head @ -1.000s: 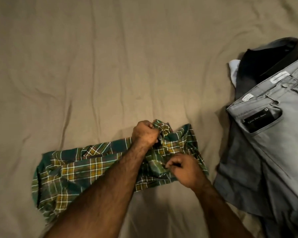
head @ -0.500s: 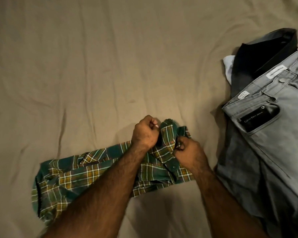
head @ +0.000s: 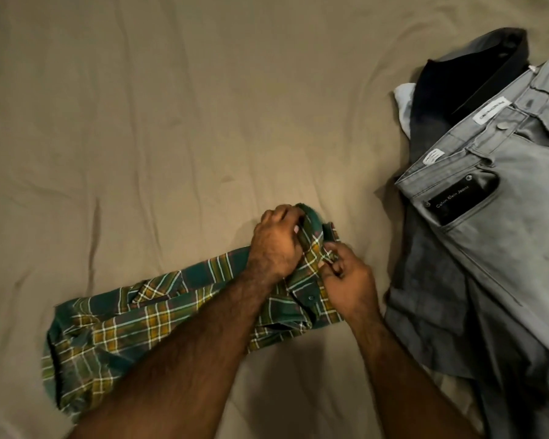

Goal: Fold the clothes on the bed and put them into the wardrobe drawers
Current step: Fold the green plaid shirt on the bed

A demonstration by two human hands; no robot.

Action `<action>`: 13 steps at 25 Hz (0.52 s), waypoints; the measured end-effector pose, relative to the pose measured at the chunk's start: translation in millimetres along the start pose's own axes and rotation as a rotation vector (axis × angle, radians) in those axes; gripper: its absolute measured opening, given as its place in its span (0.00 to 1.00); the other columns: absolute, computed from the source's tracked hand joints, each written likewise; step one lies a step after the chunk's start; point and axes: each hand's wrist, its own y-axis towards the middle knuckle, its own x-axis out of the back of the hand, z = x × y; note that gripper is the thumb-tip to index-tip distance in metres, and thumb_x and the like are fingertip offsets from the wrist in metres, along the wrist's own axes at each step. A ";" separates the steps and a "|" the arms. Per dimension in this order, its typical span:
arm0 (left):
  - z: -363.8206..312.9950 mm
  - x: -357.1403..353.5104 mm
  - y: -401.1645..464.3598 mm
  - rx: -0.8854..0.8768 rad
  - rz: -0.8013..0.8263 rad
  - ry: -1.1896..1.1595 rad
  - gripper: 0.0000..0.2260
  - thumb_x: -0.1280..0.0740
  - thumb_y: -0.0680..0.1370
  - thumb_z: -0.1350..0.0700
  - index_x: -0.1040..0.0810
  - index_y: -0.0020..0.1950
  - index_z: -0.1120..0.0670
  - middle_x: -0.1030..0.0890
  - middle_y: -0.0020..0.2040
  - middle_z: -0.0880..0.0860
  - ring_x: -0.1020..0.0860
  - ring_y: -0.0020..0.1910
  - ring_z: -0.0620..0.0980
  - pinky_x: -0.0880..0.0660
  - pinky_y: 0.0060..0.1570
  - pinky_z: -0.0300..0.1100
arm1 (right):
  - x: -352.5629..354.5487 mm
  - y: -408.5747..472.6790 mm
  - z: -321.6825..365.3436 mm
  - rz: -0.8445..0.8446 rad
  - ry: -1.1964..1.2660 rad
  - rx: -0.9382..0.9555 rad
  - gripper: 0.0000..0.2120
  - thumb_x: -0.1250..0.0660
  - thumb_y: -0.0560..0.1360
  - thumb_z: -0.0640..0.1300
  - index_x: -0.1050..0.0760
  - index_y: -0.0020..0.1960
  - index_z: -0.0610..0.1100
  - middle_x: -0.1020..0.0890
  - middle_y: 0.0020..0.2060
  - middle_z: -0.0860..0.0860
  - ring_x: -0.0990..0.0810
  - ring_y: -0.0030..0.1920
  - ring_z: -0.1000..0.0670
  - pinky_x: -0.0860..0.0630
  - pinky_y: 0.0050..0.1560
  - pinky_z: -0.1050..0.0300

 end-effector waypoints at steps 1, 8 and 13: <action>2.9 -4.3 4.7 0.058 -0.003 -0.032 0.21 0.38 0.75 0.56 0.22 0.67 0.54 0.19 0.63 0.57 0.23 0.61 0.61 0.24 0.61 0.53 | 0.4 3.8 1.4 0.044 -0.063 -0.011 0.10 0.27 0.74 0.45 0.18 0.55 0.54 0.17 0.37 0.56 0.18 0.38 0.51 0.21 0.42 0.56; -5.3 3.0 41.4 0.105 0.394 -0.081 0.05 0.29 0.77 0.55 0.15 0.48 0.46 0.14 0.54 0.50 0.18 0.54 0.51 0.21 0.57 0.43 | -0.2 -21.7 0.2 -0.210 0.203 -0.014 0.15 0.24 0.72 0.33 0.19 0.42 0.54 0.20 0.35 0.57 0.22 0.35 0.59 0.27 0.38 0.69; -11.4 -1.8 56.5 0.359 0.351 -0.440 0.11 0.33 0.85 0.52 0.19 0.43 0.49 0.16 0.42 0.49 0.20 0.43 0.47 0.24 0.49 0.42 | 2.3 -22.1 -18.2 -0.265 0.383 0.044 0.05 0.27 0.74 0.41 0.22 0.43 0.50 0.20 0.43 0.52 0.19 0.43 0.46 0.20 0.46 0.49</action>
